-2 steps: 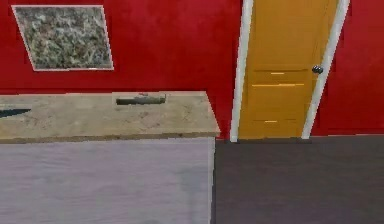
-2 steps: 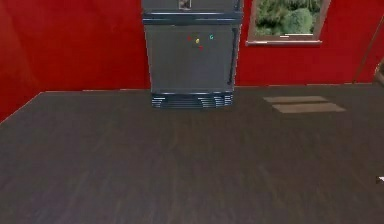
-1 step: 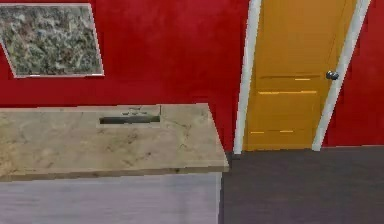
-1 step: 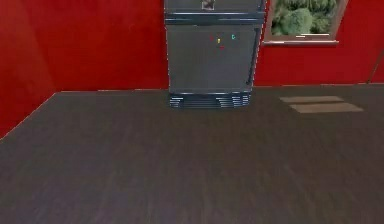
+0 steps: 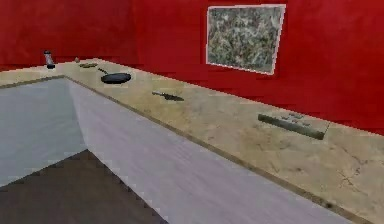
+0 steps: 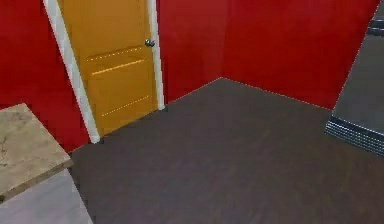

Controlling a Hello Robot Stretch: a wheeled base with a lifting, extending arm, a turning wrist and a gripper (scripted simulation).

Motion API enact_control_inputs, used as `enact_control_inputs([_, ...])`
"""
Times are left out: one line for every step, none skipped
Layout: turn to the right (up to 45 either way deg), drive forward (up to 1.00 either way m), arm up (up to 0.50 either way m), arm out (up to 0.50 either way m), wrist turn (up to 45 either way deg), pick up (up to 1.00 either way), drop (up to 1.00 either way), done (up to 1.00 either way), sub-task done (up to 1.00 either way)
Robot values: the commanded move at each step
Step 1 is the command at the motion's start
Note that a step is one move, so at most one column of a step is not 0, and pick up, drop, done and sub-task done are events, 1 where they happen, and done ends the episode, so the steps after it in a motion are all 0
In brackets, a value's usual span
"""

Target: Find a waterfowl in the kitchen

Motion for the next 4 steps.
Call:
enact_control_inputs([-42.0,0.0,0.0,0.0,0.0,0.0,0.0,0.0,0.0])
enact_control_inputs([0.0,1.0,0.0,0.0,0.0,0.0,0.0,0.0,0.0])
enact_control_inputs([0.0,0.6,0.0,0.0,0.0,0.0,0.0,0.0,0.0])
enact_control_inputs([-45.0,0.0,0.0,0.0,0.0,0.0,0.0,0.0,0.0])
